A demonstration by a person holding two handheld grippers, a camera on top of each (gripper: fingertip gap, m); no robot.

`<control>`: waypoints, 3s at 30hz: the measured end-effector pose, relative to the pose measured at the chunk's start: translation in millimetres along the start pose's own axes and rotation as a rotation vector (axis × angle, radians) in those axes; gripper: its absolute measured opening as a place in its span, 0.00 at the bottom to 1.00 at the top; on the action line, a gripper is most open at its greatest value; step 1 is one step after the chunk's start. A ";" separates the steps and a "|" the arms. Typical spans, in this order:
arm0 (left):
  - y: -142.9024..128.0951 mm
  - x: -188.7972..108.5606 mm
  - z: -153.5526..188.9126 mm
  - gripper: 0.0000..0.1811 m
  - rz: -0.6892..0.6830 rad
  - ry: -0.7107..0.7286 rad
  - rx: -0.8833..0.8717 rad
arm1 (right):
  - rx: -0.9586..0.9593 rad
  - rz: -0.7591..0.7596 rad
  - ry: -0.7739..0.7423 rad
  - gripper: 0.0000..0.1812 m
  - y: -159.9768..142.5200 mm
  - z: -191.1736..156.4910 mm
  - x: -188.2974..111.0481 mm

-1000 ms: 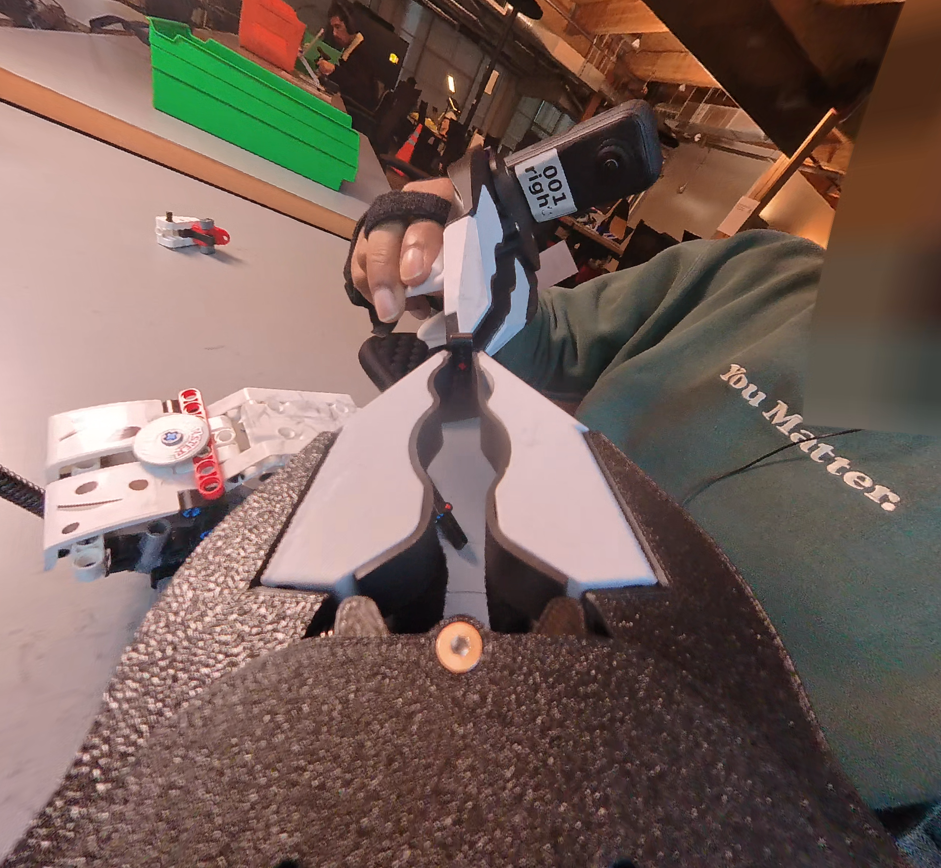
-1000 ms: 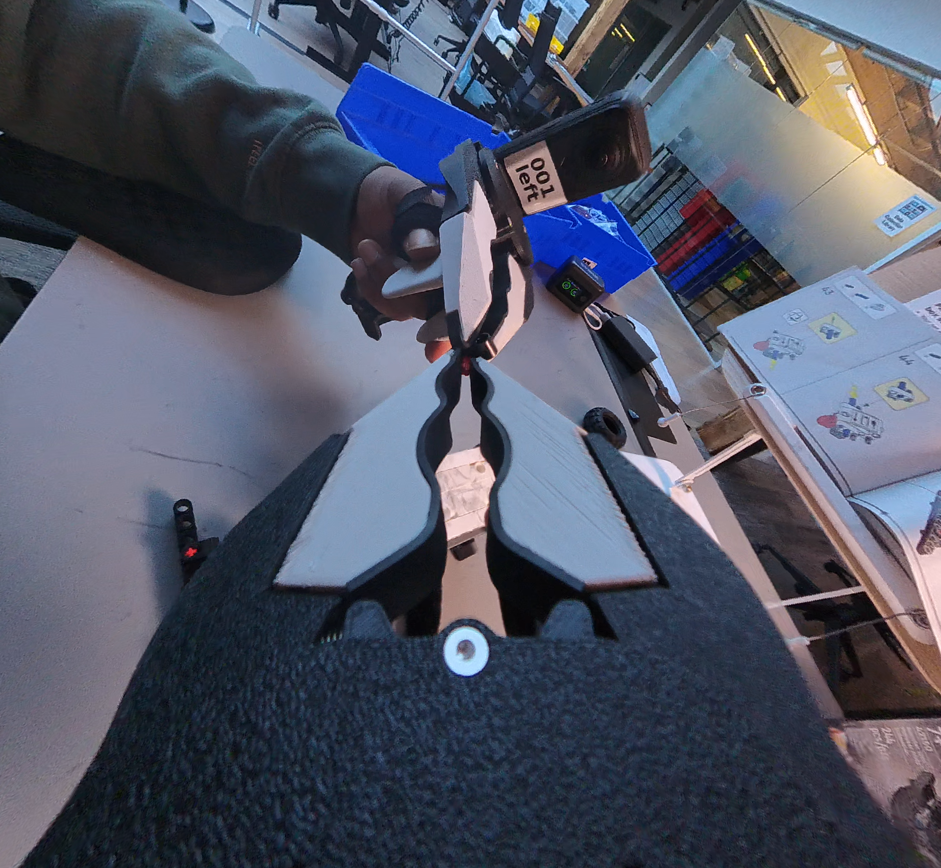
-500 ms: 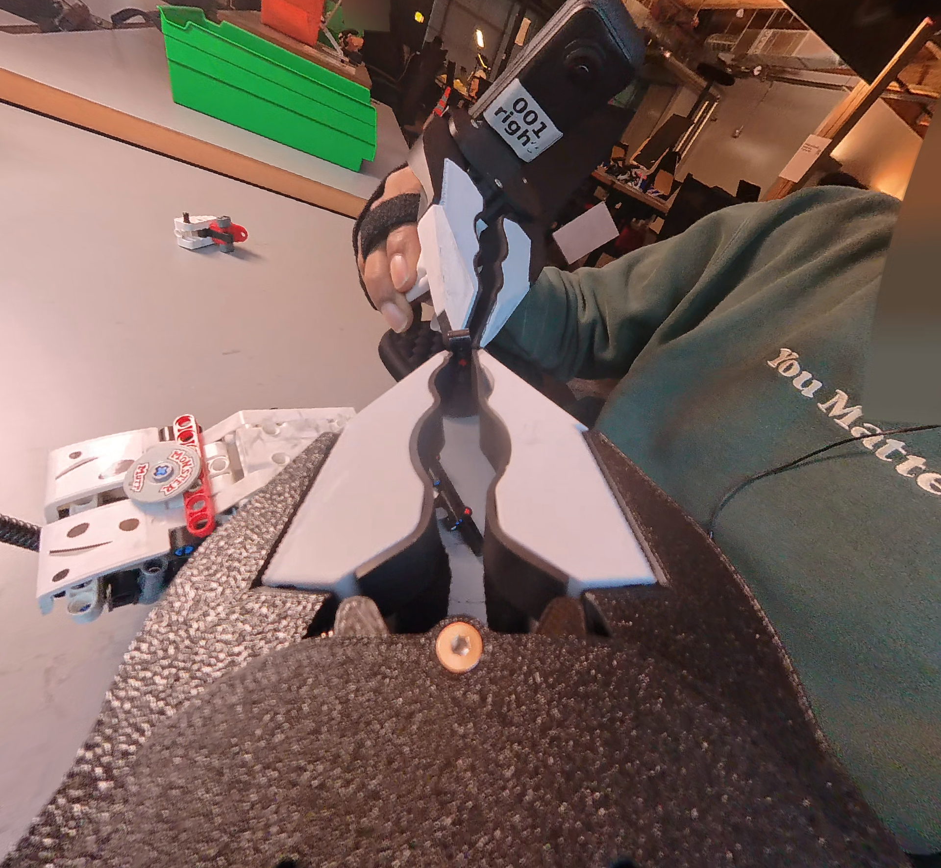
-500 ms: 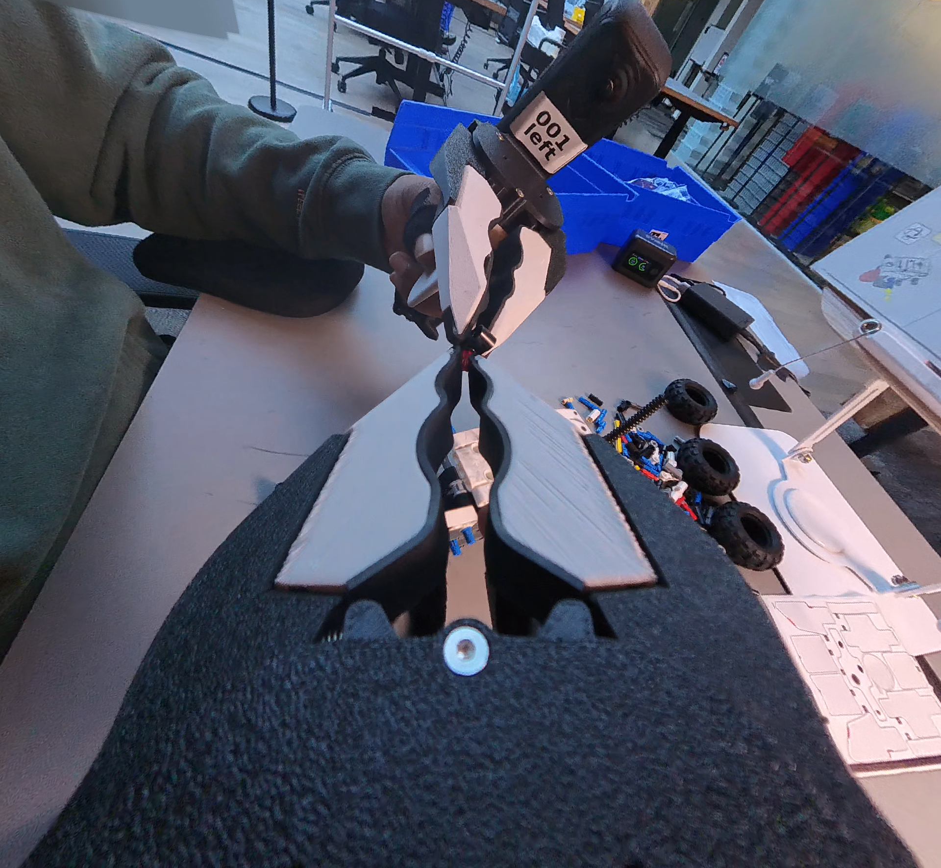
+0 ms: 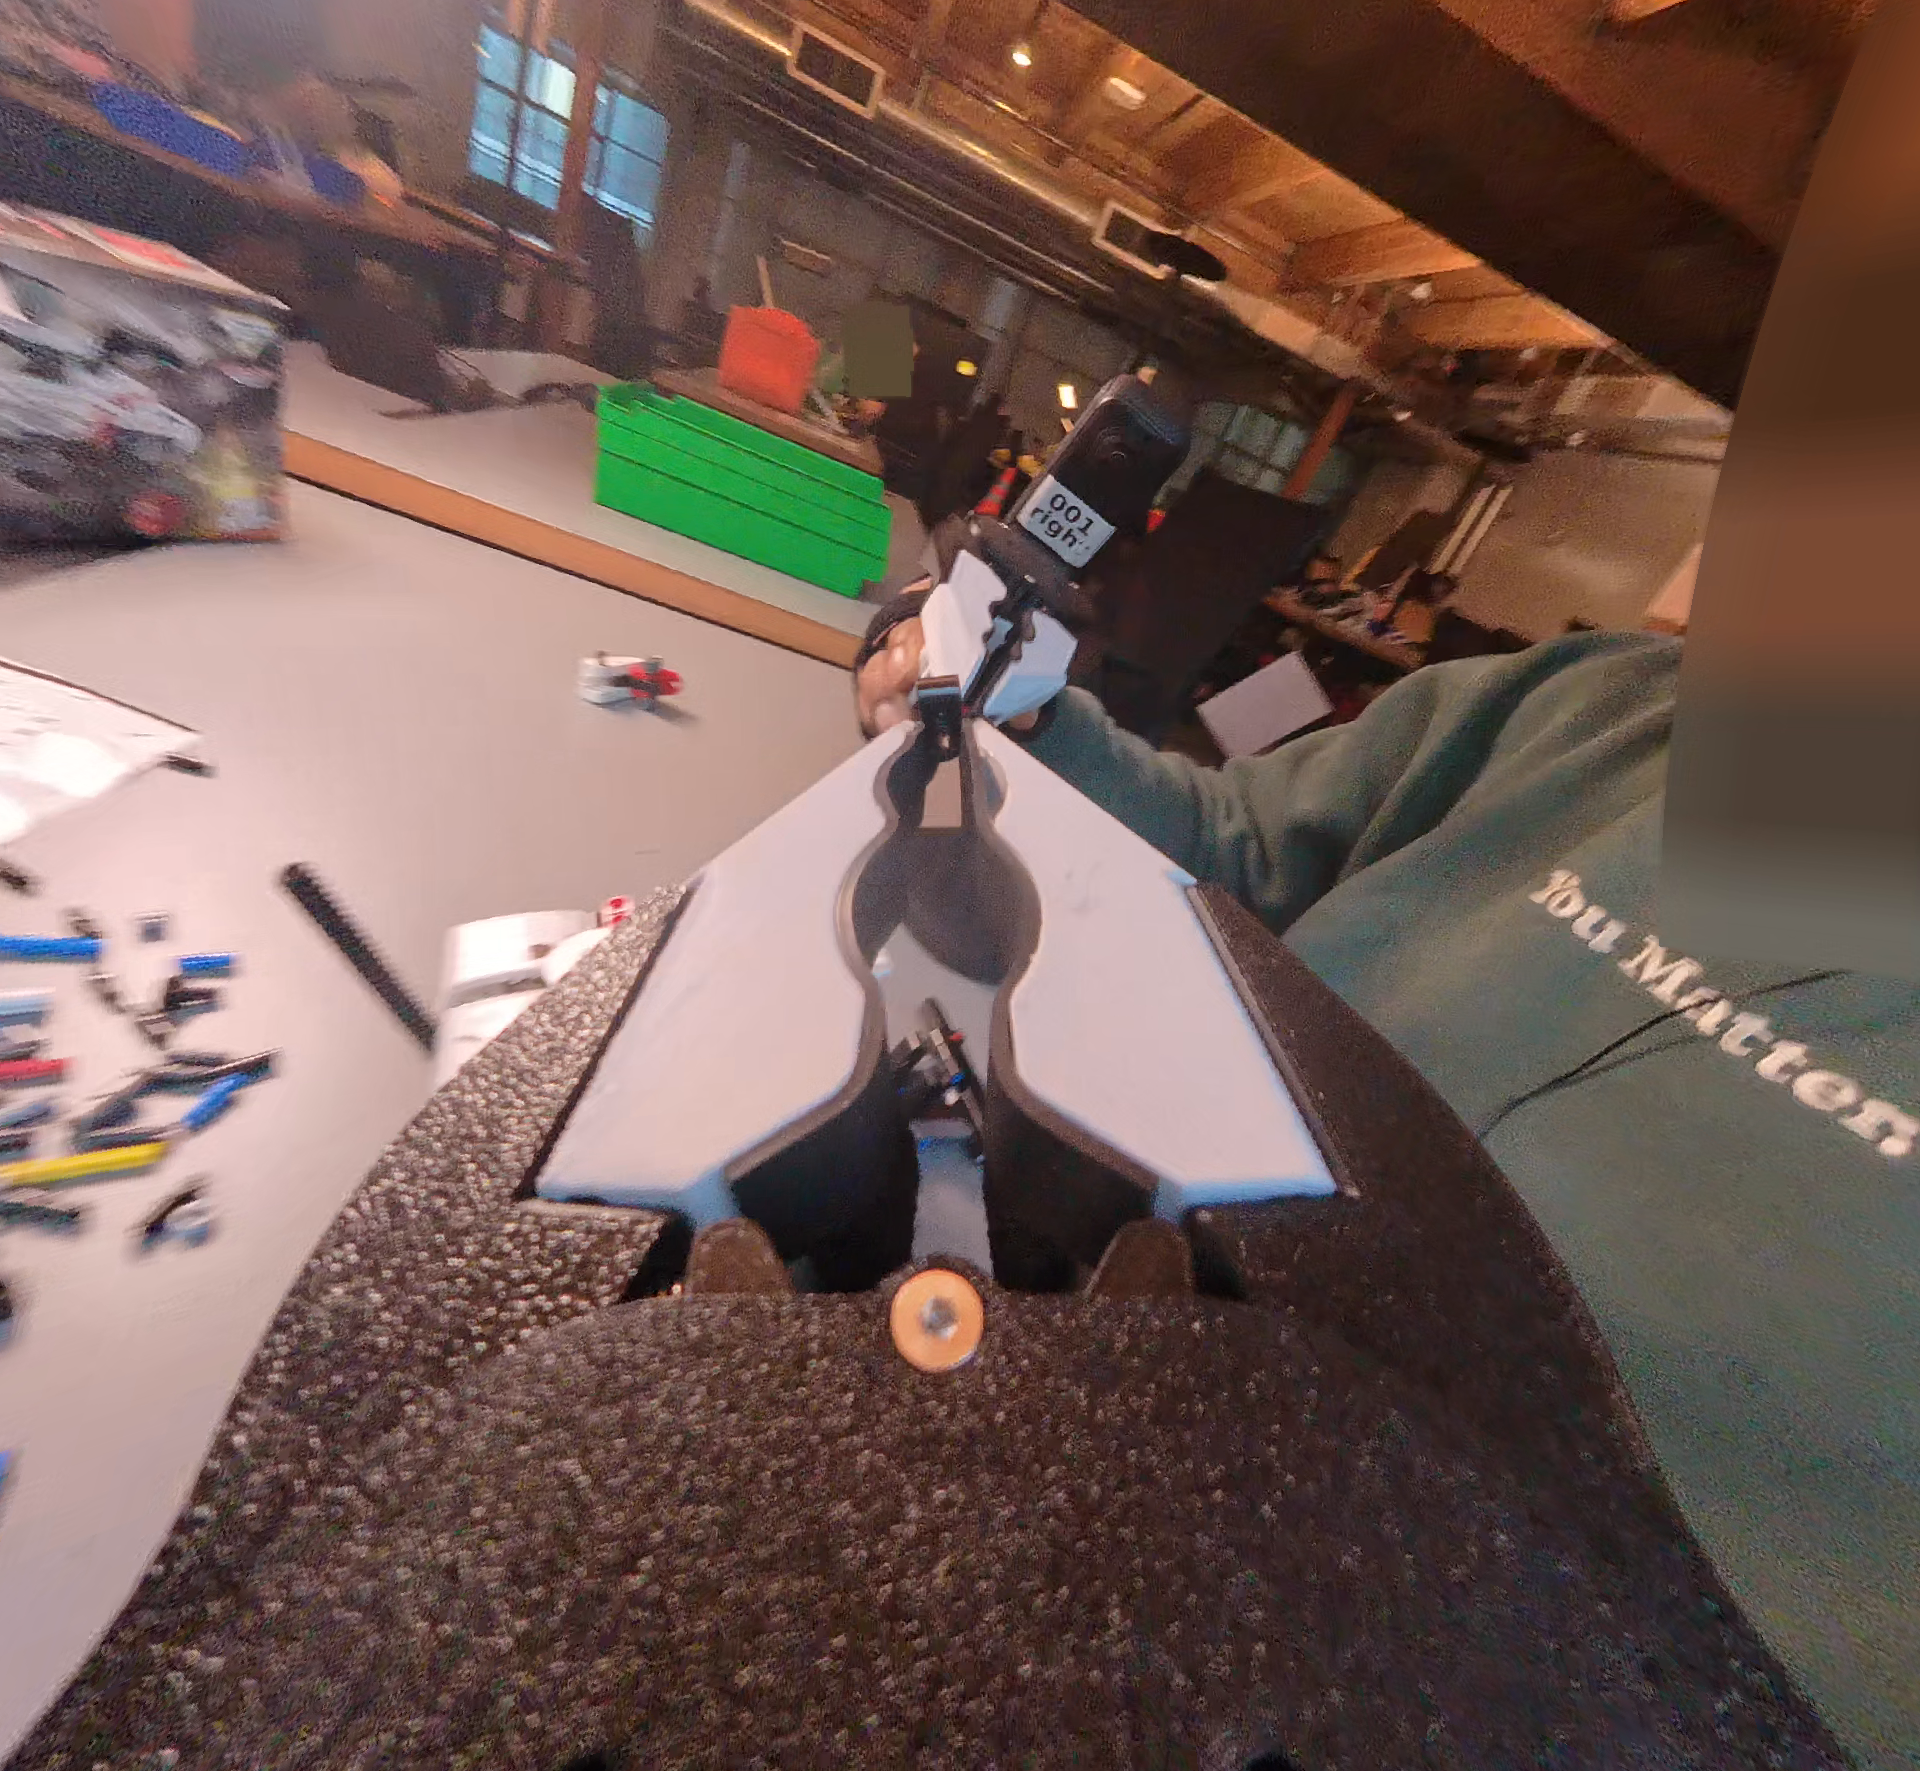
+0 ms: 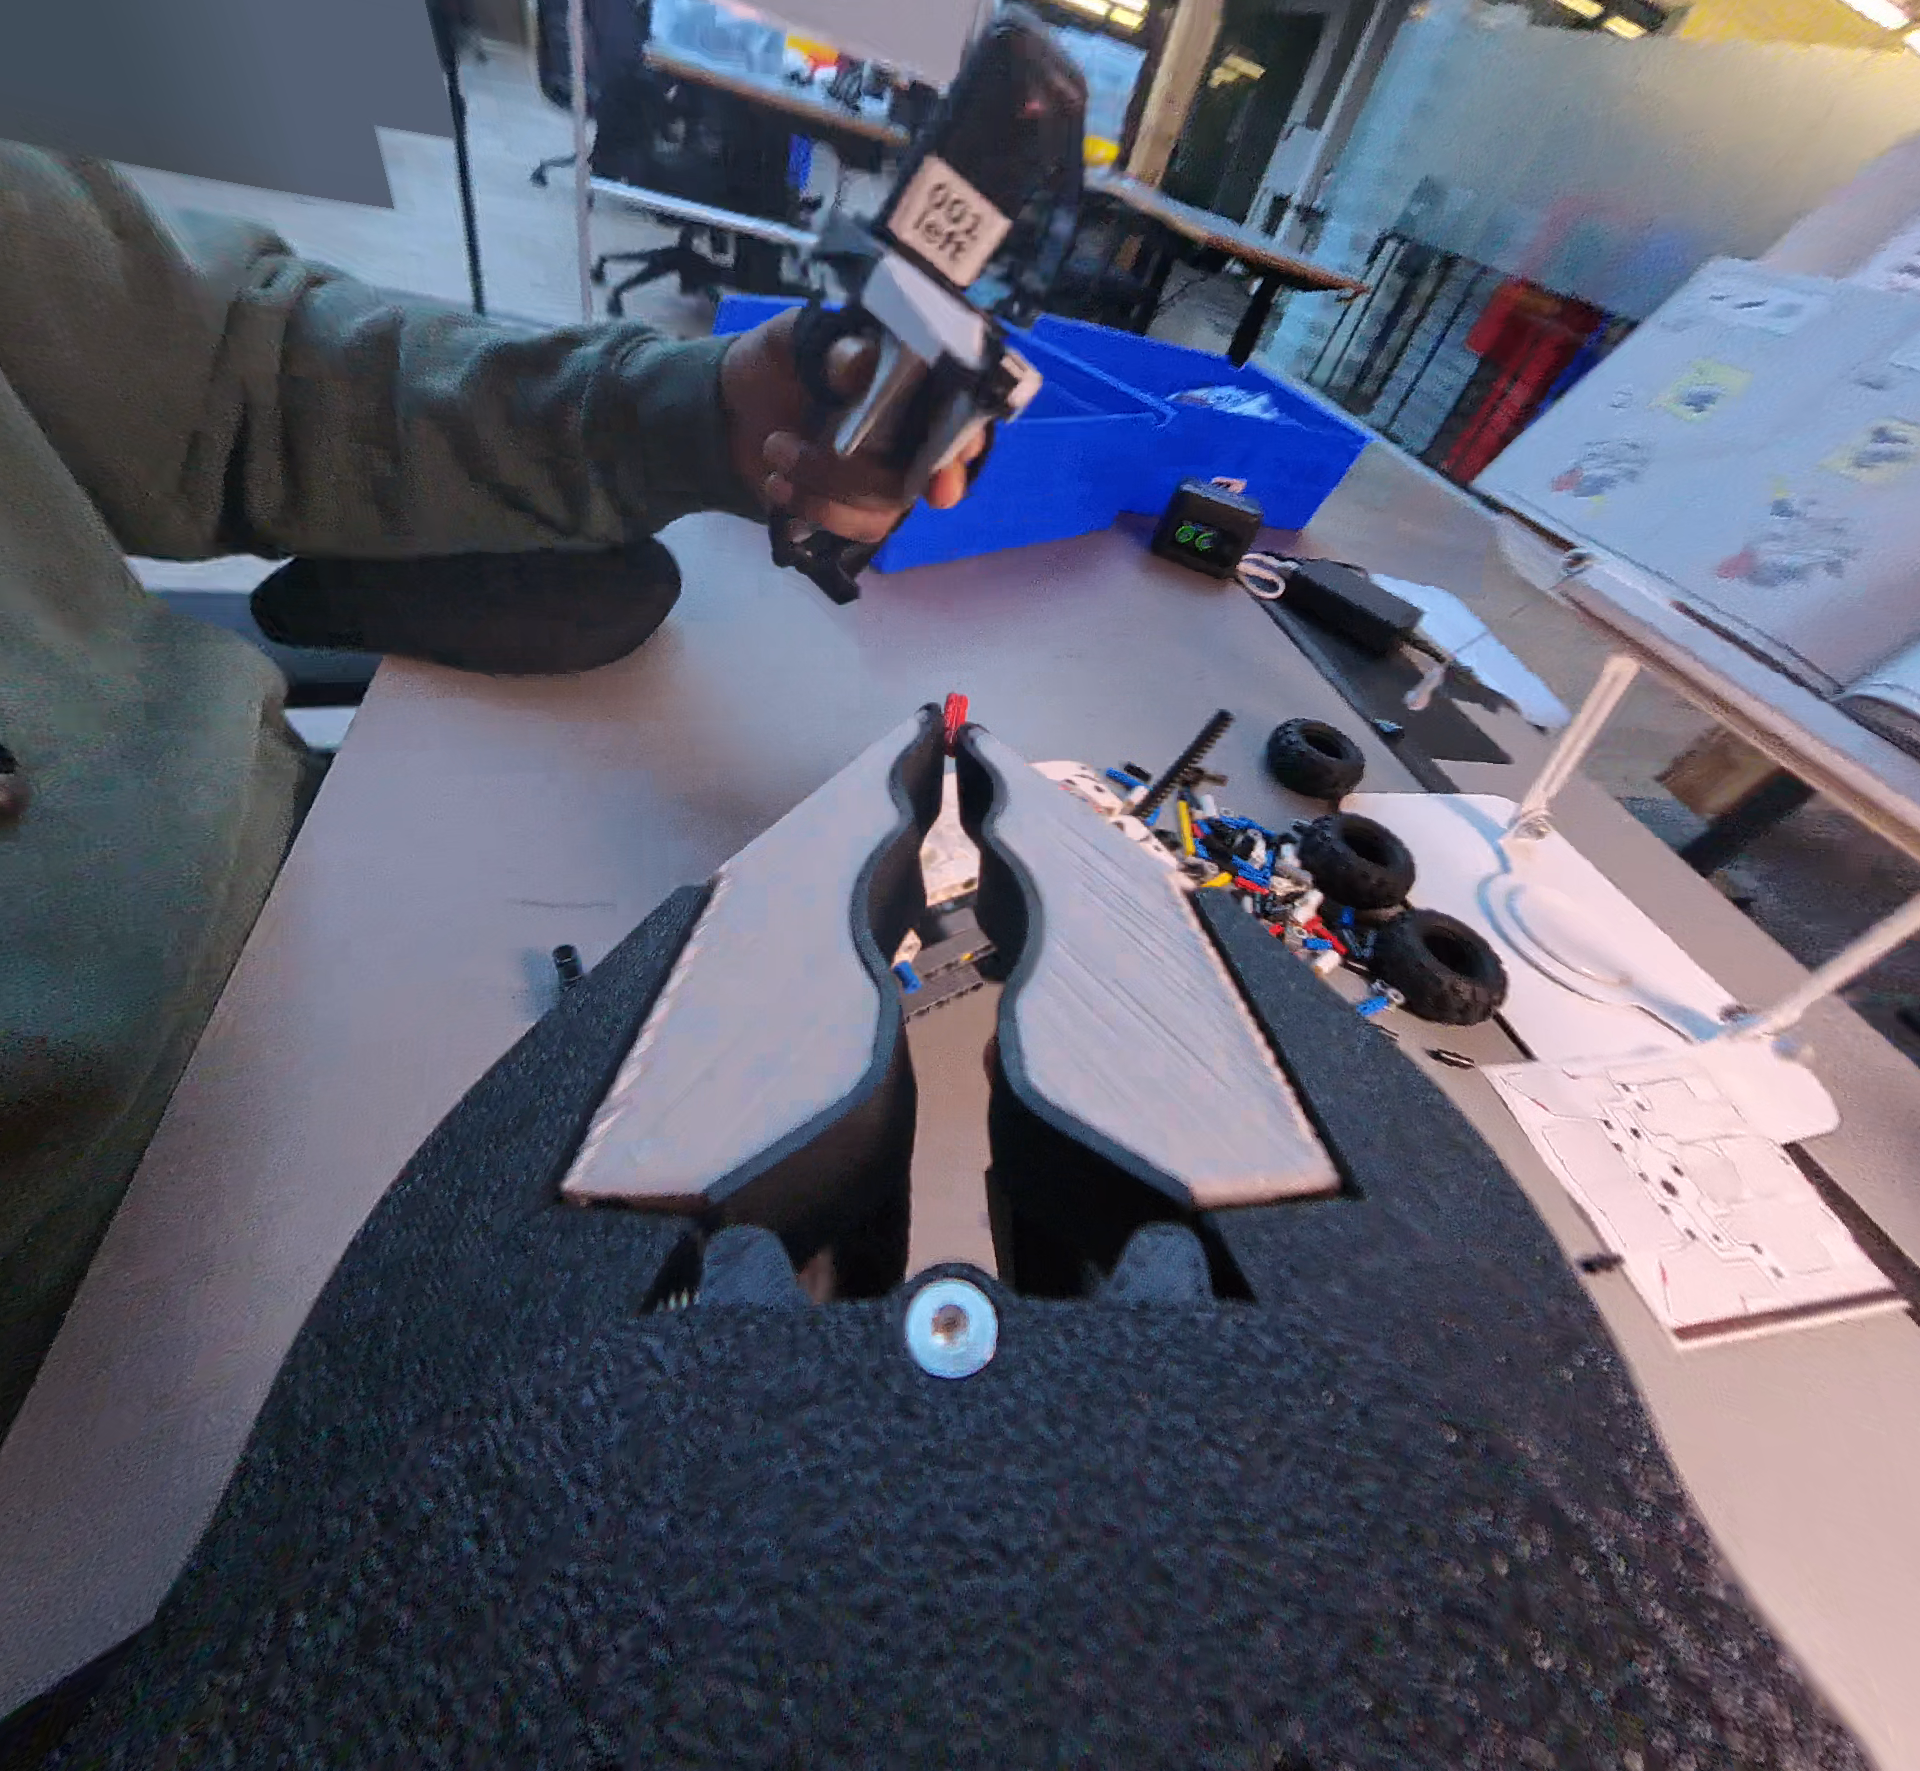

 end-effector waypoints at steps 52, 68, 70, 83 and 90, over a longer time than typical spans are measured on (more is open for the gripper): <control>-71.7 -6.4 -93.1 0.20 -0.699 0.565 0.386 | 0.208 -0.507 -0.064 0.15 -88.5 42.6 -1.4; -76.6 -8.0 -103.5 0.01 -0.747 0.654 0.426 | 0.196 -0.514 -0.090 0.13 -95.9 40.9 -3.2; -76.7 -10.0 -103.4 0.09 -0.744 0.673 0.429 | 0.195 -0.513 -0.092 0.12 -95.9 40.4 -3.6; -79.6 -5.9 -105.9 0.00 -0.748 0.659 0.411 | 0.190 -0.534 -0.090 0.11 -101.0 38.9 -2.9; -74.6 -3.1 -101.1 0.18 -0.718 0.621 0.365 | 0.191 -0.521 -0.107 0.11 -100.3 39.8 -8.3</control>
Point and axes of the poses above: each gripper's, where its closed fingertips meet, x out along the fingers, y out of its top, z = x × y across the jaws, the point moved 9 cm from there along -x, back along the fingers, and after that the axes turned 14 degrees about y, right-handed, at the moved point
